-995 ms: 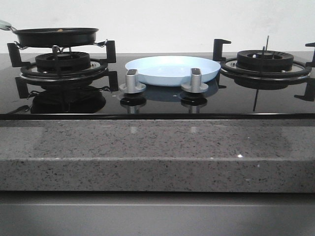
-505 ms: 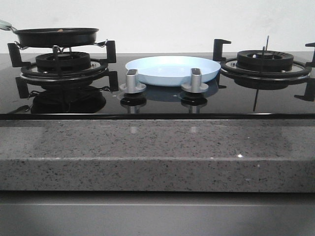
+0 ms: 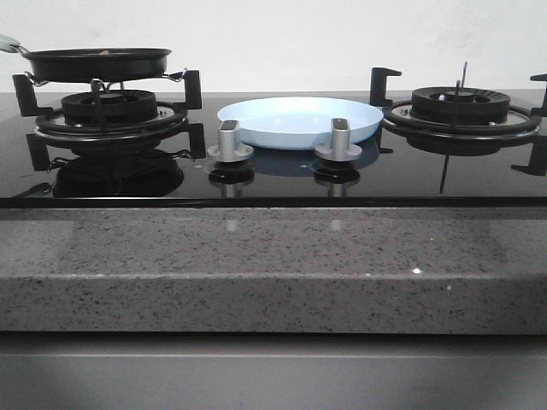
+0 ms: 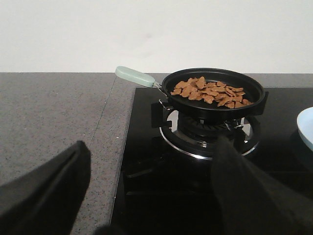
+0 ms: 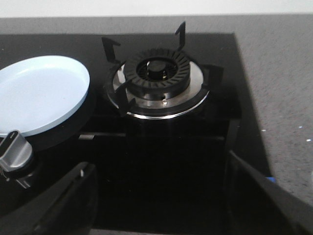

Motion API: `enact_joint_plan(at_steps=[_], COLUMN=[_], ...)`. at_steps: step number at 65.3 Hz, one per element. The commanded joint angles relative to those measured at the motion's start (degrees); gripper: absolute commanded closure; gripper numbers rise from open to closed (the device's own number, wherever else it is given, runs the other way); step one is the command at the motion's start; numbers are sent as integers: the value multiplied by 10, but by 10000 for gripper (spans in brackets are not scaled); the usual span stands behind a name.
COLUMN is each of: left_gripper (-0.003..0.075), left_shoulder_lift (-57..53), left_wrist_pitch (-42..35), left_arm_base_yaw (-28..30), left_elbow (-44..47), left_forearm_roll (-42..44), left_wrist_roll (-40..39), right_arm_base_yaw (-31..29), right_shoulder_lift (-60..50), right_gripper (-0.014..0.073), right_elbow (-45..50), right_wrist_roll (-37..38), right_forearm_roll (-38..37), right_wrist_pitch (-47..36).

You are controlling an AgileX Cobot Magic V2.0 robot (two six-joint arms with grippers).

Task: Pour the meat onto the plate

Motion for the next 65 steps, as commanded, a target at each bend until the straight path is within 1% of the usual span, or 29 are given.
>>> enact_joint_plan(at_steps=[1,8,22,25,26,33,38,47,56,65], left_gripper=[230,230,230,230,230,230,230,230,230,230], left_shoulder_lift=[3,3,3,3,3,3,3,3,3,3], left_wrist_pitch=[-52,-52,-52,-52,-53,-53,-53,-53,-53,-53], left_arm_base_yaw=[1,1,1,1,1,1,1,1,1,1], left_elbow=[-21,-21,-21,-21,-21,-21,-21,-21,-21,-21], left_forearm_roll=[-6,-6,-6,-6,-6,-6,-6,-6,-6,-6], left_wrist_roll=[-4,-4,-4,-4,-4,-4,-4,-4,-4,-4], right_arm_base_yaw=[-3,10,73,85,87,100,107,114,115,115], right_shoulder_lift=[66,154,327,379,385,482,543,641,723,770], right_gripper=[35,35,40,62,66,149,188,225,253,258], right_elbow=[-70,-149,-337,-398,-405,-516,-598,-721,-822,-882], right_wrist_roll=[0,0,-1,-1,-1,-3,-17,-25,-25,-25], right_forearm_roll=[24,38,38,38,38,38,39,39,37,37], right_wrist_pitch=[-5,38,137,176,180,265,317,397,448,463])
